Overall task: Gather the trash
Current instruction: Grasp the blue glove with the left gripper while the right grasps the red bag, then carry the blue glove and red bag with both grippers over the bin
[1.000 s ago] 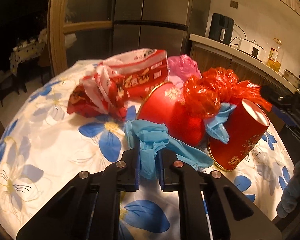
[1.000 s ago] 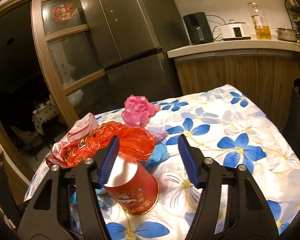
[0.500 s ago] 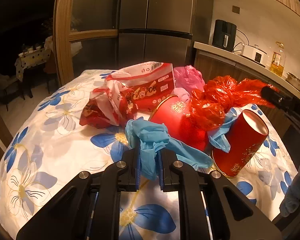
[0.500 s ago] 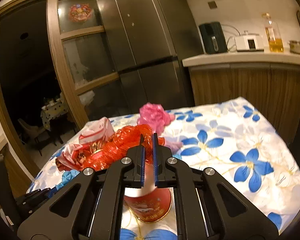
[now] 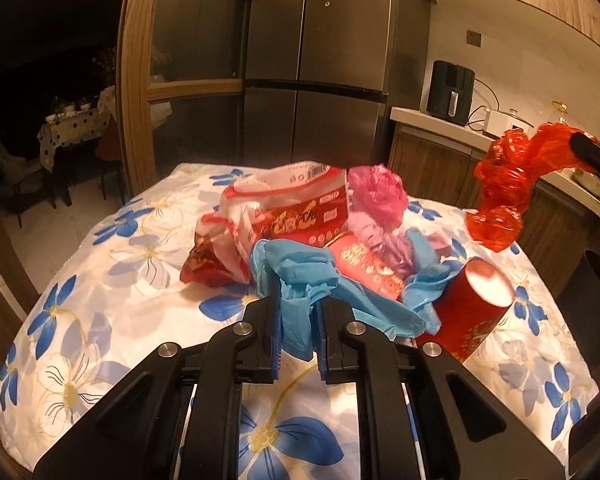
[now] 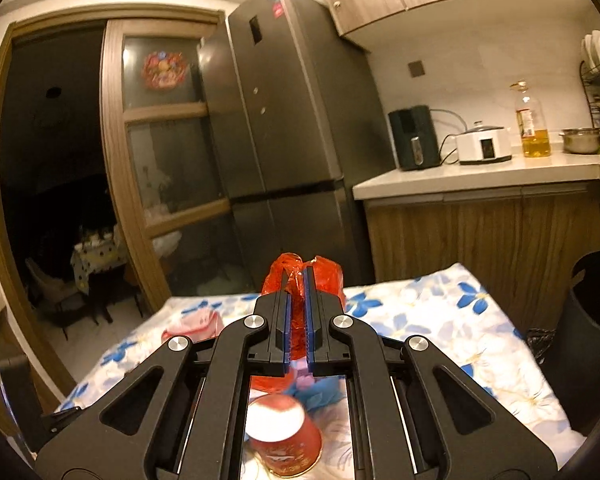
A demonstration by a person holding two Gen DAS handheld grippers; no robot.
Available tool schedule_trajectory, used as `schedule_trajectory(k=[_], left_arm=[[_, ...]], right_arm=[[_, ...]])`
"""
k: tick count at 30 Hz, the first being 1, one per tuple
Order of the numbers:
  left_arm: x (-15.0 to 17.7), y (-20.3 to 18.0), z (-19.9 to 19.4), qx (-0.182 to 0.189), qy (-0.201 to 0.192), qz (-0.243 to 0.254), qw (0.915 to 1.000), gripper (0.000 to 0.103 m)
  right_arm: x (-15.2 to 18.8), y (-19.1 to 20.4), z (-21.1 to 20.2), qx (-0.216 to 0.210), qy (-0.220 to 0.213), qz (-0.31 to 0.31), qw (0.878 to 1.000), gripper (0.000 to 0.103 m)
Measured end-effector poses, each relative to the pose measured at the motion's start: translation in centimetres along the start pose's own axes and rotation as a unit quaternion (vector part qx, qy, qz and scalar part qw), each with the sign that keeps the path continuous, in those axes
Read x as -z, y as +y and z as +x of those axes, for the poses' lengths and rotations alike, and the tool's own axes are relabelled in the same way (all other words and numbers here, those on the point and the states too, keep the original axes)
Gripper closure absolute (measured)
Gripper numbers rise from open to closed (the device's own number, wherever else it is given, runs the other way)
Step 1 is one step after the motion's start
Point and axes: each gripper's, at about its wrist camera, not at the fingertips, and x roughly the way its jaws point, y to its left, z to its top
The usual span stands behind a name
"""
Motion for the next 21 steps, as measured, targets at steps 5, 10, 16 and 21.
schedule_trajectory(k=[5, 10, 16, 21], left_arm=[[-1.1, -0.9, -1.1, 0.009, -0.017, 0.004, 0.9998, 0.090], [-2.0, -2.7, -2.3, 0.019, -0.031, 0.016, 0.9992, 0.090], [-3.0, -6.1, -4.2, 0.043, -0.051, 0.036, 0.9971, 0.090], [-3.3, -9.7, -5.2, 0.078, -0.059, 0.054, 0.9938, 0.090]], right_arm=[[-1.2, -1.2, -2.0, 0.014, -0.021, 0.004, 1.000, 0.098], [-1.6, -2.4, -4.0, 0.027, -0.031, 0.005, 0.999, 0.098], [-1.5, -4.4, -6.4, 0.044, -0.035, 0.010, 0.998, 0.098], [-1.4, -6.2, -8.5, 0.063, -0.038, 0.014, 0.997, 0.098]])
